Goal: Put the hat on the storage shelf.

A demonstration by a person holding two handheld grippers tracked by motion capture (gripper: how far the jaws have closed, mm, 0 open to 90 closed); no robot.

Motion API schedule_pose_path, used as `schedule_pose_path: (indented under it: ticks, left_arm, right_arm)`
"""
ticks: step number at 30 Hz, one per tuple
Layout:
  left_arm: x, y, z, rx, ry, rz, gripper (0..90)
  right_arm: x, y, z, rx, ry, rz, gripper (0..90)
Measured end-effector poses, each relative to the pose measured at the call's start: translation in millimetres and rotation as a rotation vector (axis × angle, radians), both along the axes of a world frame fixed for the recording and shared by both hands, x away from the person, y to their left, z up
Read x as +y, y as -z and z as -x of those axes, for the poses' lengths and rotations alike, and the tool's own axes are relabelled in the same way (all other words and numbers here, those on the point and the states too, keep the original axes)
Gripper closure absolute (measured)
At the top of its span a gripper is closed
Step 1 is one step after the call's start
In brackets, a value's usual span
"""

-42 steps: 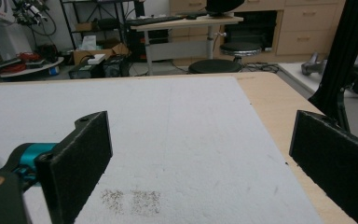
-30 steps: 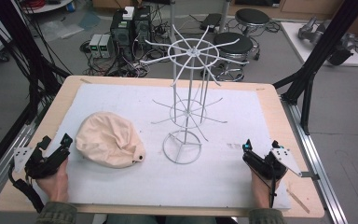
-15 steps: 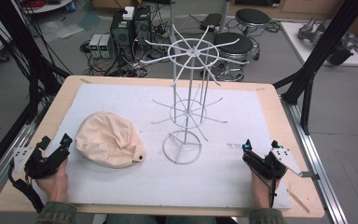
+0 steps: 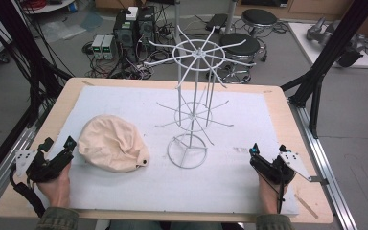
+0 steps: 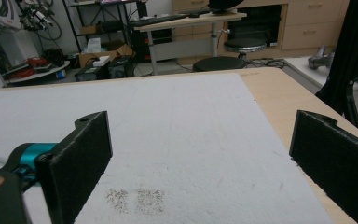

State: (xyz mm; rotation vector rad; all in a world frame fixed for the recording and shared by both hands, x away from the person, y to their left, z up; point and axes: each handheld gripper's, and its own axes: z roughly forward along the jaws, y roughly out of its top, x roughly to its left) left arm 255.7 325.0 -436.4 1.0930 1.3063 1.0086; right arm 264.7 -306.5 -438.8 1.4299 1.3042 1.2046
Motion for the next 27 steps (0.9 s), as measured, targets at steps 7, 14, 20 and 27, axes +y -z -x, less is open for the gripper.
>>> schedule_pose_path:
  ticks: [7, 14, 20, 27]
  left_arm:
    - [-4.2, -11.5, -2.6, -0.002, 0.036, -0.022, 24.4]
    - [-7.2, -18.0, -10.8, 0.019, 0.063, -0.025, 24.6]
    - [-5.2, -23.5, -17.2, 0.035, 0.062, -0.022, 24.2]
    - [-0.1, -27.9, -26.1, 0.091, 0.078, 0.002, 23.0]
  right_arm:
    - [0.4, 0.7, -1.4, 0.003, -0.004, 0.01, 4.6]
    - [0.7, 1.4, -2.7, 0.008, -0.005, 0.005, 4.6]
    - [0.8, 1.5, -2.9, 0.011, -0.007, 0.013, 4.6]
    - [1.5, 1.8, -3.7, 0.015, -0.005, 0.016, 4.6]
